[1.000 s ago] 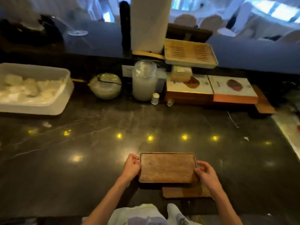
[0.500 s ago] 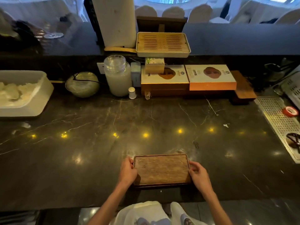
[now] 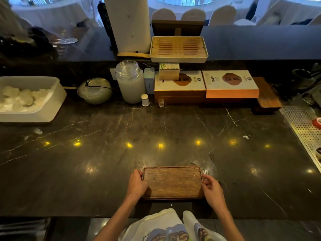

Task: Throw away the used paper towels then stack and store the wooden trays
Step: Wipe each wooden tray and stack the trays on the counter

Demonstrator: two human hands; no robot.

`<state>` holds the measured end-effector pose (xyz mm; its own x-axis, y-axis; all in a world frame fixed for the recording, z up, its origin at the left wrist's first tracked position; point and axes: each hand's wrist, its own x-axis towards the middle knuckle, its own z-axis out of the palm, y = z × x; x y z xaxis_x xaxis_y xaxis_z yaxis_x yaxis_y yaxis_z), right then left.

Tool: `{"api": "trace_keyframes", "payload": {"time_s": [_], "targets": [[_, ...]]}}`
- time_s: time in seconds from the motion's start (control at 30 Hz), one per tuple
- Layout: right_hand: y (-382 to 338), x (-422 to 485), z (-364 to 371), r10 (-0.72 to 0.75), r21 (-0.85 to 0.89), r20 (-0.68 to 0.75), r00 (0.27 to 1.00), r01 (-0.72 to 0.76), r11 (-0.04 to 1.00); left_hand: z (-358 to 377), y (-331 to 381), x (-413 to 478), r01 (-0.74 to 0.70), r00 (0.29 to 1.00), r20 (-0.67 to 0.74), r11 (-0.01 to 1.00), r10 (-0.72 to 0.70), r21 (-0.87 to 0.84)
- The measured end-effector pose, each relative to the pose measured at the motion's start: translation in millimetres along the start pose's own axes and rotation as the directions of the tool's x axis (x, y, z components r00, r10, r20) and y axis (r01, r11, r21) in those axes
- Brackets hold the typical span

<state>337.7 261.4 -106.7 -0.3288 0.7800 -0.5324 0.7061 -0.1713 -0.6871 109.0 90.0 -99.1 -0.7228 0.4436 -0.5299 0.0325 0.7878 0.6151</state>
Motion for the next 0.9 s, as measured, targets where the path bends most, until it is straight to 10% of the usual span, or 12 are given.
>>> {"api": "trace_keyframes", "payload": {"time_s": [0.4, 0.67, 0.9], "targets": [[0.9, -5.1, -5.0, -0.043, -0.06, 0.025, 0.999, 0.045, 0.997, -0.3, -3.1, 0.3, -0.012, 1.0, -0.005, 1.0, 0.012, -0.003], [9.8, -9.6, 7.4, 0.048, 0.389, 0.136, 0.989, -0.098, 0.916, 12.8, -5.9, -13.3, 0.037, 0.997, 0.073, 0.971, -0.021, -0.236], [14.5, -13.1, 11.4, 0.0, 0.401, 0.189, 0.982, -0.077, 0.913, 17.9, -7.6, -25.9, 0.034, 0.995, 0.103, 0.916, 0.008, -0.399]]}}
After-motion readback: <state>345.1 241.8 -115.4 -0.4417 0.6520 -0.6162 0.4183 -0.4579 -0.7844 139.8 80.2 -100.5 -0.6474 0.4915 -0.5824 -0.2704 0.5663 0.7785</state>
